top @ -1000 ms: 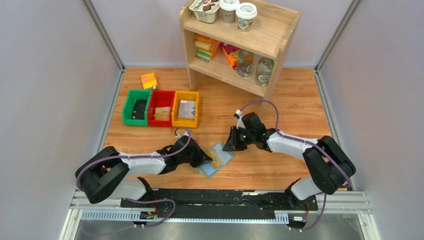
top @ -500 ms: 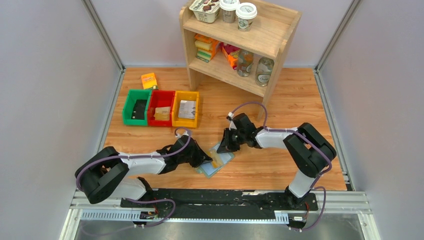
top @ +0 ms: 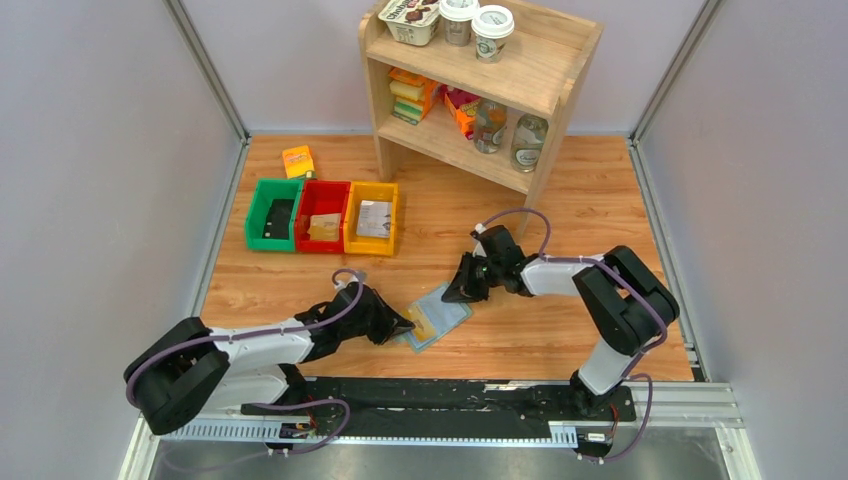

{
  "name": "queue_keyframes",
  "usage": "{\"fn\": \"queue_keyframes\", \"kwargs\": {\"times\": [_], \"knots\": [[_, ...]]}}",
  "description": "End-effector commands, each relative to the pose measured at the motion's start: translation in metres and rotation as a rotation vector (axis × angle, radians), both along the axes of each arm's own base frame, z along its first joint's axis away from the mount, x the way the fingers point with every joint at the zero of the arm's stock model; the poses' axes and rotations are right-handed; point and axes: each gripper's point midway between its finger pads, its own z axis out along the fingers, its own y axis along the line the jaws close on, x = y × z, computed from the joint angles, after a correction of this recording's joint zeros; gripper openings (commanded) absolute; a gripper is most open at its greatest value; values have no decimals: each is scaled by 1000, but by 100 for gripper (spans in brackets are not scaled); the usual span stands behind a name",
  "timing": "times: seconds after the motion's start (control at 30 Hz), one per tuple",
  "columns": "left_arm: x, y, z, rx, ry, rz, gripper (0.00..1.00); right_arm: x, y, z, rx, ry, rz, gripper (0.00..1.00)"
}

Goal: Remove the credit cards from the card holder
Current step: Remove the credit card from the card holder, then place the credit card in the storage box.

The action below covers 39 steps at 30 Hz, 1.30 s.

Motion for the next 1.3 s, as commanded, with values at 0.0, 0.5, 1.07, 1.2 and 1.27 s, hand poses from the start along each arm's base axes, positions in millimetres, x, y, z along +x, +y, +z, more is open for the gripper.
{"fn": "queue_keyframes", "kwargs": {"times": [0.0,0.5,1.07,1.2,1.27], "knots": [[-10,25,-17,118,38,20,0,3,-56,-40,-208,23,-145,11],[54,76,59,132,-322,165,0,35,-64,92,-127,-361,-110,49],[175,203,151,141,-598,605,0,12,-107,138,-163,-580,-159,90],[204,224,146,174,-593,677,0,11,-112,137,-186,-595,-150,92],[216,229,141,205,-582,690,0,12,-113,136,-194,-600,-141,93]]}}
